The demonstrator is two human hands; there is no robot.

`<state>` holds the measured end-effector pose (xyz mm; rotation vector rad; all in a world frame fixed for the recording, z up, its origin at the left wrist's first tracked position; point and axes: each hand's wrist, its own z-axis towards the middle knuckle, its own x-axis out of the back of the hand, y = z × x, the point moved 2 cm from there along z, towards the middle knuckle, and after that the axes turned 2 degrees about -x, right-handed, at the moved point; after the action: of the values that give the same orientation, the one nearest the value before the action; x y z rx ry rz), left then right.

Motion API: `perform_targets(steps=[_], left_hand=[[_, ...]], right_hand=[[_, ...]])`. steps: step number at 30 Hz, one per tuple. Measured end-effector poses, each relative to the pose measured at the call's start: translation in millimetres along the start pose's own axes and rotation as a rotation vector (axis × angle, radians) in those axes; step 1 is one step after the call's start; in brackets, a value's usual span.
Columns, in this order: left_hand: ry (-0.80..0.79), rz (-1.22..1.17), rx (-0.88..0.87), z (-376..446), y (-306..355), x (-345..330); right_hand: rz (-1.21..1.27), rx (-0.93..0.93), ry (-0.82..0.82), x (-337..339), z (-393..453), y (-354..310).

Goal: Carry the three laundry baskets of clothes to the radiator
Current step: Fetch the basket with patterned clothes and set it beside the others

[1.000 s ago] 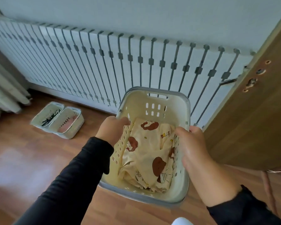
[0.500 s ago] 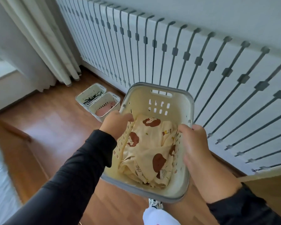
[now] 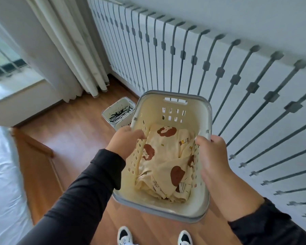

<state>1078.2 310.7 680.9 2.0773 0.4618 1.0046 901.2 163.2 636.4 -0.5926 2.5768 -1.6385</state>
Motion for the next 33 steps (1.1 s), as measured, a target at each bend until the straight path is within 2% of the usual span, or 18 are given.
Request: perform_targets(steps=[7,16,24,27,30,33], left_hand=[[-0.061,0.062,-0.06,95,0,52],[-0.258,0.168,-0.193,197,15,111],[-0.368,0.177,-0.219,254,25,93],[-0.4,0.185,-0.207,273,27,80],[-0.434,0.304,-0.25,288,27,73],[-0.455,0.313,-0.208,307,26,69]], right_hand=[[0.002,-0.006,0.089,-90,17,-16],[0.218,-0.097,0.313,-187,17,-27],[0.249,-0.196,0.46,-205,40,-30],[0.232,-0.22,0.455,-205,63,-33],[0.221,-0.229,0.447,-208,82,-36],[0.222,-0.252,0.415,-216,100,-37]])
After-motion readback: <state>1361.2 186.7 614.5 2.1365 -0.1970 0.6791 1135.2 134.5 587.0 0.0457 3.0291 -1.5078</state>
